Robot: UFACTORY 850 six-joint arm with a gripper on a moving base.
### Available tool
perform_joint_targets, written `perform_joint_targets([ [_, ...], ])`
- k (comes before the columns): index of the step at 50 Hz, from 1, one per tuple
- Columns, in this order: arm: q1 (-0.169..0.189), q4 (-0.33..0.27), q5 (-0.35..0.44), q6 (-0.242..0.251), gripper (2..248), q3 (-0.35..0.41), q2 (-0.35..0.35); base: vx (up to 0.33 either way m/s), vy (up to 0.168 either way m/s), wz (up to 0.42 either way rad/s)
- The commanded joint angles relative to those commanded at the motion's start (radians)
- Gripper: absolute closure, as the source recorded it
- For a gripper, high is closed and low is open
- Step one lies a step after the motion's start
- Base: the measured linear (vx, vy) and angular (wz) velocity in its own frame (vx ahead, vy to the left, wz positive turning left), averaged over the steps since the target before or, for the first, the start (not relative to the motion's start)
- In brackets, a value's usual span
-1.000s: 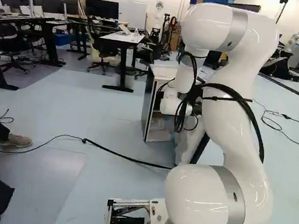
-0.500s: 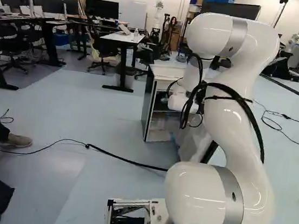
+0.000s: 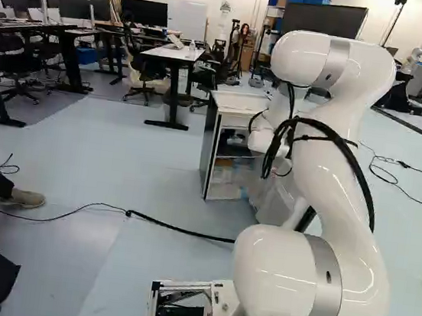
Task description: Open the fridge door
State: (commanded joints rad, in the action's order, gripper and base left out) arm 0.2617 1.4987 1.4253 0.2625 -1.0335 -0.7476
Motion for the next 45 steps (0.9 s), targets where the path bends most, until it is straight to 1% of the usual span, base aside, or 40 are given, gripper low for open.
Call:
perform_joint_targets([
  [36, 0.119, 0.046, 0.000, 0.000, 3, -0.210, -0.108, 0.000, 0.000, 0.000],
  [45, 0.130, 0.047, 0.000, 0.000, 3, -0.233, -0.120, 0.000, 0.000, 0.000],
])
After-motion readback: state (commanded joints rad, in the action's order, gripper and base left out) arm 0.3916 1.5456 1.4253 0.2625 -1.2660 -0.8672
